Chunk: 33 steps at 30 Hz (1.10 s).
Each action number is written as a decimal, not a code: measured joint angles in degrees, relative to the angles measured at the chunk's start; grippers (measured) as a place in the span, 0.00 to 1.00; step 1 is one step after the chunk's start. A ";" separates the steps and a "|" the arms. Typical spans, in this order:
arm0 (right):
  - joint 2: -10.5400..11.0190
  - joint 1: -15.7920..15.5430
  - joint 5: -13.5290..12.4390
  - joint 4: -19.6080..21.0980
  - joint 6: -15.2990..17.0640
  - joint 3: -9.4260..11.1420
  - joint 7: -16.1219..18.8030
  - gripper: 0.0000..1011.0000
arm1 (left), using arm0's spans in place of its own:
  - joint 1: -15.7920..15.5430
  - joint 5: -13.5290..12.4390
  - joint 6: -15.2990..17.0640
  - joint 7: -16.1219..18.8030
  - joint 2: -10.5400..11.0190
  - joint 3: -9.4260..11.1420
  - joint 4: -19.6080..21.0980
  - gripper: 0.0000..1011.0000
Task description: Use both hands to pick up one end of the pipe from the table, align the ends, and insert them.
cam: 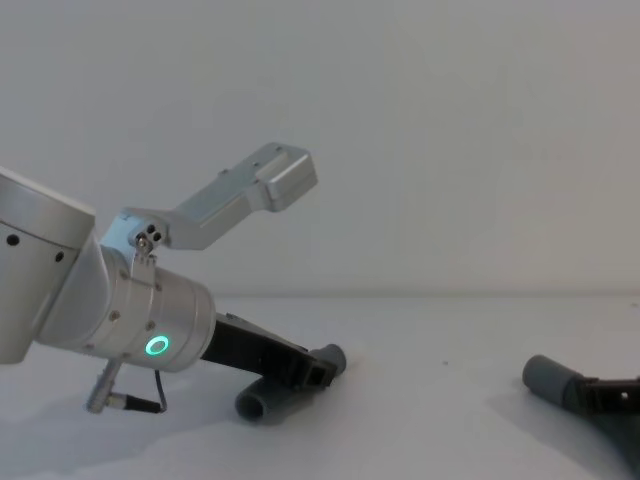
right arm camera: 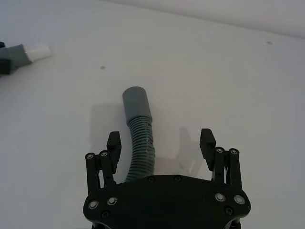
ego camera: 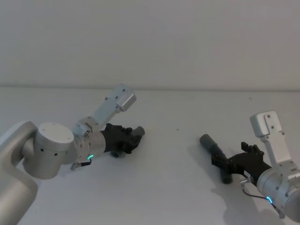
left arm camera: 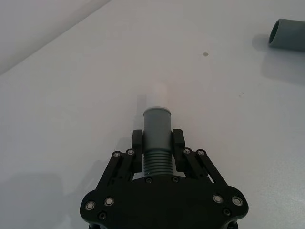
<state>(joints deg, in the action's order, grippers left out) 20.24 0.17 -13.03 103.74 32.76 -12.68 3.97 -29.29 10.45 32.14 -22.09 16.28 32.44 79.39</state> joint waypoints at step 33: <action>-2.34 3.16 1.28 -3.85 3.76 -0.26 0.51 0.99 | 0.00 0.00 -0.01 0.00 0.00 0.00 0.00 0.35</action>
<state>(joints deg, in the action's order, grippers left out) 17.90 3.33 -11.75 99.89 36.52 -12.94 4.48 -29.29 10.45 32.13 -22.09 16.29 32.43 79.39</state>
